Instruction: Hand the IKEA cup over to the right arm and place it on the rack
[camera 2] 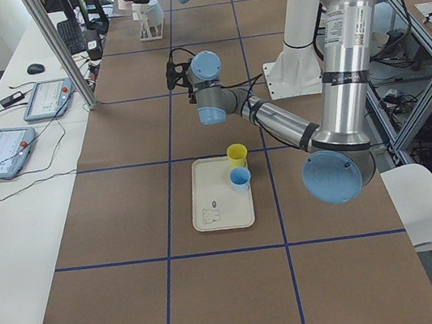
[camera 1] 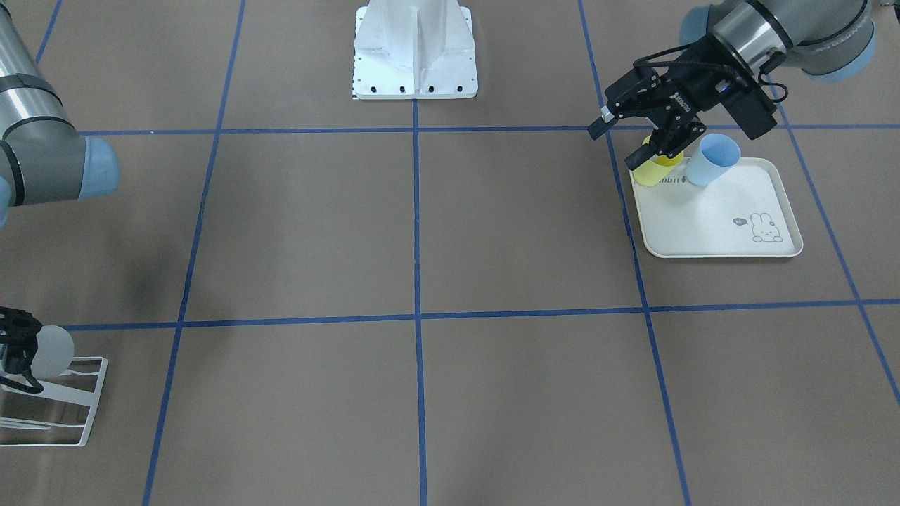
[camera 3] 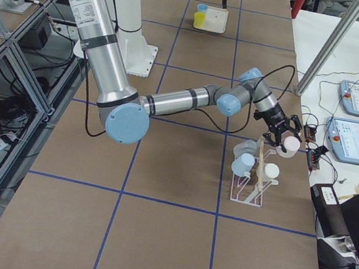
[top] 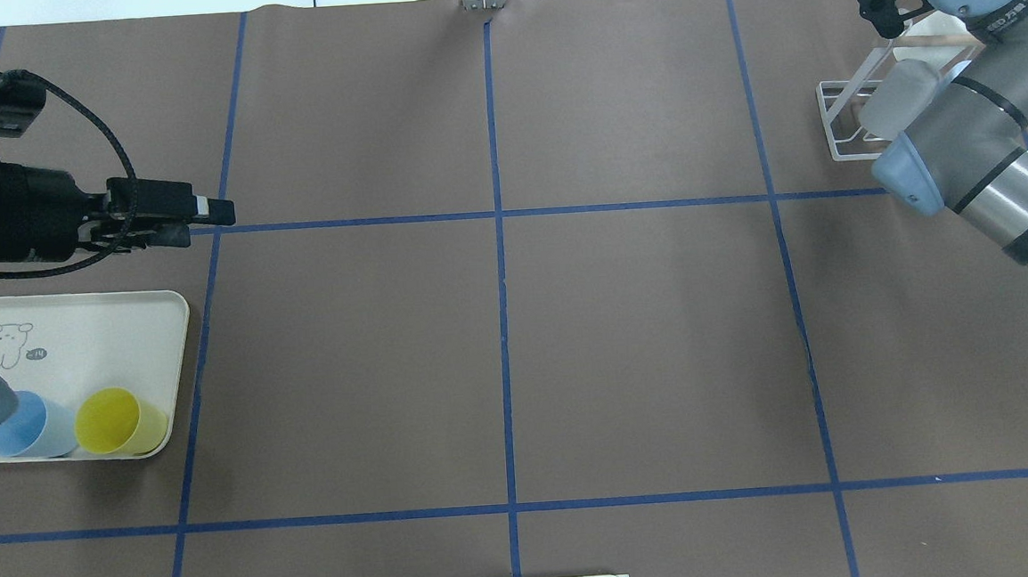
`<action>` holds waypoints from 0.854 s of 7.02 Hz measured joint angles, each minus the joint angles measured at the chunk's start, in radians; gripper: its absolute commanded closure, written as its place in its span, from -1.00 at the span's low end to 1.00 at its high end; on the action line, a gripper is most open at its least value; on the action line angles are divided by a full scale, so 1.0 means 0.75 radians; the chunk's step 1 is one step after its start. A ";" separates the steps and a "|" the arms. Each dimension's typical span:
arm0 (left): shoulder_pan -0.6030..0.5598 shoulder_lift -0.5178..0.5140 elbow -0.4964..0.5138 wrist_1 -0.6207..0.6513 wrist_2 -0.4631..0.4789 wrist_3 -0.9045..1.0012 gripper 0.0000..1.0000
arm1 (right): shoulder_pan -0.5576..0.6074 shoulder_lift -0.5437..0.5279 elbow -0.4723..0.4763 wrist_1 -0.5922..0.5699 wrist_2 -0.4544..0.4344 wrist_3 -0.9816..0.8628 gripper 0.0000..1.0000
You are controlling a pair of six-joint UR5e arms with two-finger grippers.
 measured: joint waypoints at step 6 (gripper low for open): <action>0.001 -0.002 0.002 -0.002 0.000 -0.002 -1.00 | -0.034 -0.031 0.003 -0.001 -0.006 -0.005 1.00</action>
